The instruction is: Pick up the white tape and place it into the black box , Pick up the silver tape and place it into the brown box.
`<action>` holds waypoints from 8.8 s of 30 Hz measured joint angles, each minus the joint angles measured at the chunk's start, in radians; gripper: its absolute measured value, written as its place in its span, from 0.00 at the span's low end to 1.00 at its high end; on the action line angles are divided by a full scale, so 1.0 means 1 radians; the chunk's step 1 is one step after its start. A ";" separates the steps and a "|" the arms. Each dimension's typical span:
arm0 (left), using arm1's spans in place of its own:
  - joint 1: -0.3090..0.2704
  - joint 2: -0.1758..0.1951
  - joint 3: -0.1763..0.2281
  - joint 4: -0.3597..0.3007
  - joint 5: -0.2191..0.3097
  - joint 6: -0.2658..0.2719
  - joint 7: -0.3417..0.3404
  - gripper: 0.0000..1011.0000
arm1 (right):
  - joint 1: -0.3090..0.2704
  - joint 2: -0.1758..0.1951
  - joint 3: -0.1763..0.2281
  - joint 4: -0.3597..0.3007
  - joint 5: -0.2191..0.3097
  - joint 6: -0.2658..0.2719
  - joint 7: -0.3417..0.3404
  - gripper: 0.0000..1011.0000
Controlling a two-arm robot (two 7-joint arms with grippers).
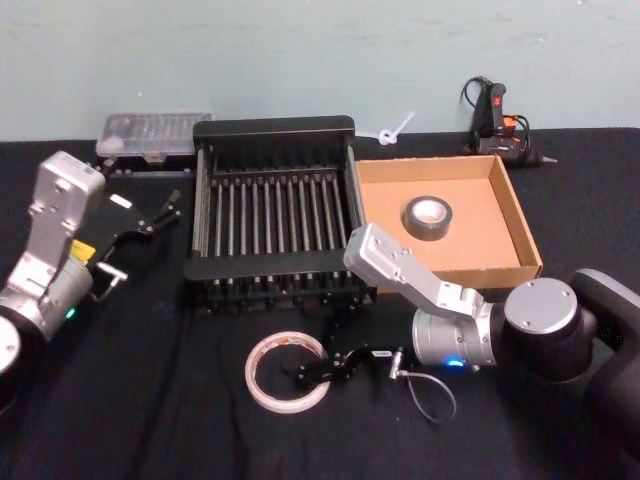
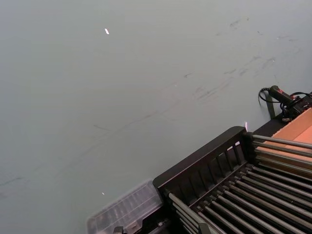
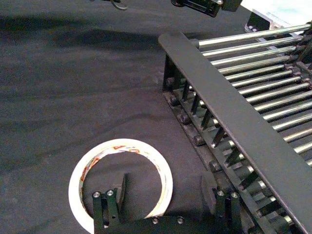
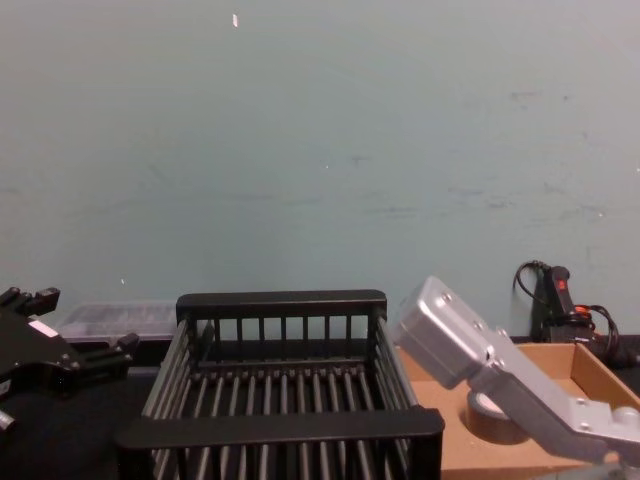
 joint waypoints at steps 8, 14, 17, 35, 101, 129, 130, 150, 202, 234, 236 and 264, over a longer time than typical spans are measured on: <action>0.000 0.000 0.000 0.000 0.000 0.000 0.000 0.99 | -0.003 0.002 0.001 -0.003 -0.005 0.004 -0.008 0.99; 0.000 0.000 0.000 0.000 0.000 0.000 0.000 0.99 | -0.004 0.002 0.002 -0.004 -0.005 0.004 -0.008 0.99; 0.000 0.000 0.000 0.000 0.000 0.000 0.000 0.99 | -0.004 0.002 0.002 -0.004 -0.005 0.003 -0.007 0.98; 0.000 0.000 0.000 0.000 0.000 0.000 0.000 0.99 | -0.004 0.002 0.002 -0.004 -0.004 0.002 -0.006 0.51; 0.000 0.000 0.000 0.000 0.000 0.000 0.000 0.99 | 0.006 0.091 0.106 -0.188 0.149 -0.056 -0.023 0.09; 0.000 0.000 0.000 0.000 0.000 0.000 0.000 0.99 | 0.179 -0.165 0.159 0.153 0.019 0.001 -0.307 0.09; 0.000 0.000 0.000 0.000 0.000 0.000 0.000 0.99 | 0.182 -0.170 0.159 0.163 0.015 0.001 -0.313 0.09; 0.000 0.000 0.000 0.000 0.000 0.000 0.000 0.99 | 0.216 -0.234 0.170 0.275 -0.040 -0.009 -0.373 0.09; 0.000 0.000 0.000 0.000 0.000 0.000 0.000 0.99 | 0.086 -0.157 0.271 0.068 -0.031 -0.003 -0.418 0.99; 0.000 0.000 0.000 0.000 0.000 0.000 0.000 0.99 | -0.151 -0.092 0.438 -0.083 -0.128 -0.018 -0.580 0.99; 0.000 0.000 0.000 0.000 0.000 0.000 0.000 0.99 | -0.157 -0.093 0.439 -0.080 -0.141 -0.027 -0.589 0.99; 0.000 0.000 0.000 0.000 0.000 0.000 0.000 0.99 | -0.184 -0.104 0.427 -0.031 -0.283 -0.134 -0.675 0.99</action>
